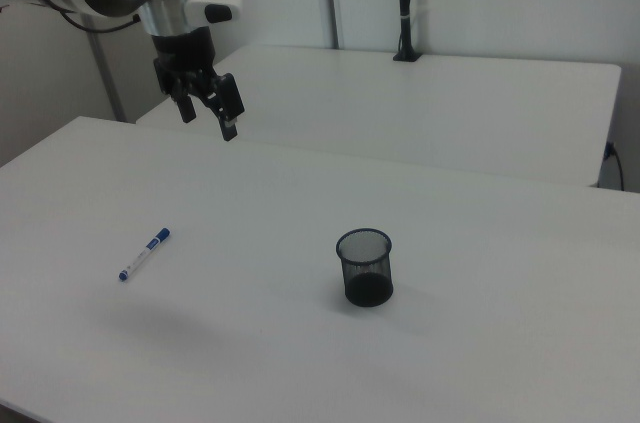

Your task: Insert the marker

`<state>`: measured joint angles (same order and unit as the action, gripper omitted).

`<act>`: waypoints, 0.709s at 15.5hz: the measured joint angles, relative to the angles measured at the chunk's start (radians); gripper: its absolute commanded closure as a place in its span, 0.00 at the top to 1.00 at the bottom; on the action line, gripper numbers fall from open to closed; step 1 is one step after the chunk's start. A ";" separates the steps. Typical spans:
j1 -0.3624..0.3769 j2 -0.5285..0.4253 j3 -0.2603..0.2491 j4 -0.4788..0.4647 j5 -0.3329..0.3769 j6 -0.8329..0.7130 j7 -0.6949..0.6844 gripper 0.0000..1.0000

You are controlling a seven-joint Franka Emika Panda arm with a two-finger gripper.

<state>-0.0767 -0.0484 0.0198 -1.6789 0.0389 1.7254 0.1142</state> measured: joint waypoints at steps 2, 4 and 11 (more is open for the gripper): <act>0.000 0.000 0.000 -0.001 0.000 0.000 -0.008 1.00; 0.000 0.000 0.000 -0.002 0.000 0.000 -0.008 1.00; 0.000 0.000 0.000 -0.004 0.000 0.000 -0.009 1.00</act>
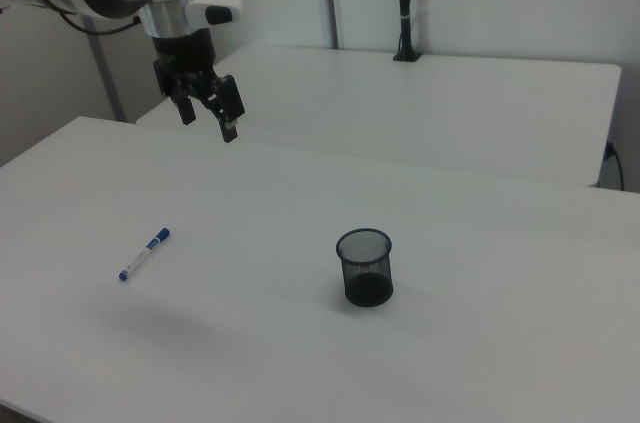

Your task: Insert the marker

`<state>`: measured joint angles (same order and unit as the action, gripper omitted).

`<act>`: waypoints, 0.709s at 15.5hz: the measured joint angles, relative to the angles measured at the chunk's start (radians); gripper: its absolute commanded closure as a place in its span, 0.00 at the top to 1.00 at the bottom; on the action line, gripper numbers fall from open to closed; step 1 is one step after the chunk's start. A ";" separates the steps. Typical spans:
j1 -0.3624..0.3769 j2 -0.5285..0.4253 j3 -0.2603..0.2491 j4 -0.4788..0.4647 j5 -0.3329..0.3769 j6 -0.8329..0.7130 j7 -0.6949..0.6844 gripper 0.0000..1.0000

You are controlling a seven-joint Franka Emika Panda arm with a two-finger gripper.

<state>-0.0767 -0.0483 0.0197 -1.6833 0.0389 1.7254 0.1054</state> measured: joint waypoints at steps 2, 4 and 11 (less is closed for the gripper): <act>0.000 0.000 0.000 0.000 0.000 0.000 0.000 1.00; 0.000 0.000 0.000 -0.001 0.000 -0.004 -0.003 1.00; 0.001 0.024 0.020 -0.038 -0.051 -0.027 -0.292 1.00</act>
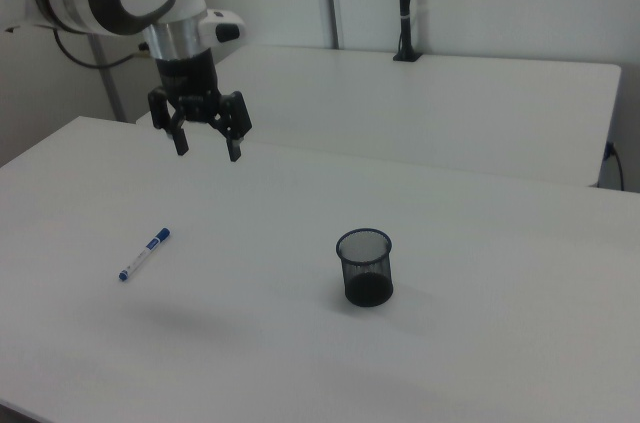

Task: Insert the marker
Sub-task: 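Move the open gripper over the blue marker and lower onto it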

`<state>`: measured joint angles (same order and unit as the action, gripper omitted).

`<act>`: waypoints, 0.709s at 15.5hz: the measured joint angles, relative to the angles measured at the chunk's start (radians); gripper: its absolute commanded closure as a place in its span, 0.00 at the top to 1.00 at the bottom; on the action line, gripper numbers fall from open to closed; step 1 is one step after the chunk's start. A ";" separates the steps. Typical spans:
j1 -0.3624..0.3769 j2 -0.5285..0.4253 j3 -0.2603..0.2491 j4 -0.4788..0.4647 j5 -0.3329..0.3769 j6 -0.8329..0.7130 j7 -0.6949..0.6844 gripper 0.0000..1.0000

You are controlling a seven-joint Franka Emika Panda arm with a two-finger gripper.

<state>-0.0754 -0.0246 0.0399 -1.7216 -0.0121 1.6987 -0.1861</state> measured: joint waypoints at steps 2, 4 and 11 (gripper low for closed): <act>0.004 0.033 0.049 -0.013 -0.024 0.001 -0.015 1.00; 0.016 0.064 0.091 -0.027 -0.028 0.020 0.020 1.00; 0.128 0.204 0.203 -0.103 -0.103 0.278 0.411 1.00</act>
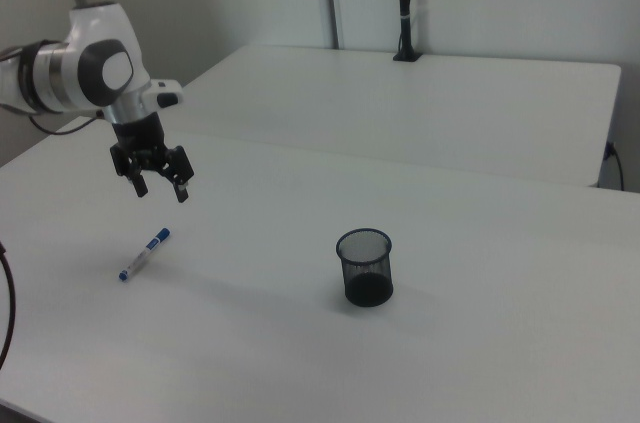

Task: Insert the marker
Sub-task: 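Move the open gripper over the blue marker and lower onto it, then close the gripper on the marker's middle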

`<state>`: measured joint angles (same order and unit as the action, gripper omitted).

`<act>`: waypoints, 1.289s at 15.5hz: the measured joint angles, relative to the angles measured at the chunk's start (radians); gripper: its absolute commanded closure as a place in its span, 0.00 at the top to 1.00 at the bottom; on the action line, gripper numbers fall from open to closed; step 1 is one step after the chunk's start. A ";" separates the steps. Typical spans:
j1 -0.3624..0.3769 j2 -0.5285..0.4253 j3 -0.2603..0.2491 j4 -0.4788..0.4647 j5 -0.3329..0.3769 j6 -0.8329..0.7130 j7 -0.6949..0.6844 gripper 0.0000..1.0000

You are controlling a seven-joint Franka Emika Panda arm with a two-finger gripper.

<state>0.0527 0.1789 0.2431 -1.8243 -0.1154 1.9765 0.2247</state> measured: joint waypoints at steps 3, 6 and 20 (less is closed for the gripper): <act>0.037 0.084 0.007 -0.001 -0.067 0.087 0.137 1.00; 0.054 0.150 0.012 0.000 -0.098 0.156 0.209 1.00; 0.083 0.263 0.016 0.005 -0.119 0.285 0.339 0.00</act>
<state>0.1353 0.4421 0.2595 -1.8194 -0.2339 2.2618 0.5637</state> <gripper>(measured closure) 0.674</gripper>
